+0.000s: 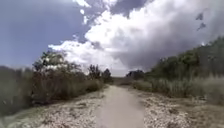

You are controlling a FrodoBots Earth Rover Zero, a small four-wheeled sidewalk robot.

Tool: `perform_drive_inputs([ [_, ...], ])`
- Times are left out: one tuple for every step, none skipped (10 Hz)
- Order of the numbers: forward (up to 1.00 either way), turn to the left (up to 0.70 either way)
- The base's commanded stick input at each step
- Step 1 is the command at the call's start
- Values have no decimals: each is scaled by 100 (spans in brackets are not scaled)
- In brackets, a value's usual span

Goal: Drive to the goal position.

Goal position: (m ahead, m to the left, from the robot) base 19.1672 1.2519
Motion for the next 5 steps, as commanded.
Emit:
perform_drive_inputs([
  [84, 0],
  [84, 0],
  [84, 0],
  [84, 0],
  [84, 0],
])
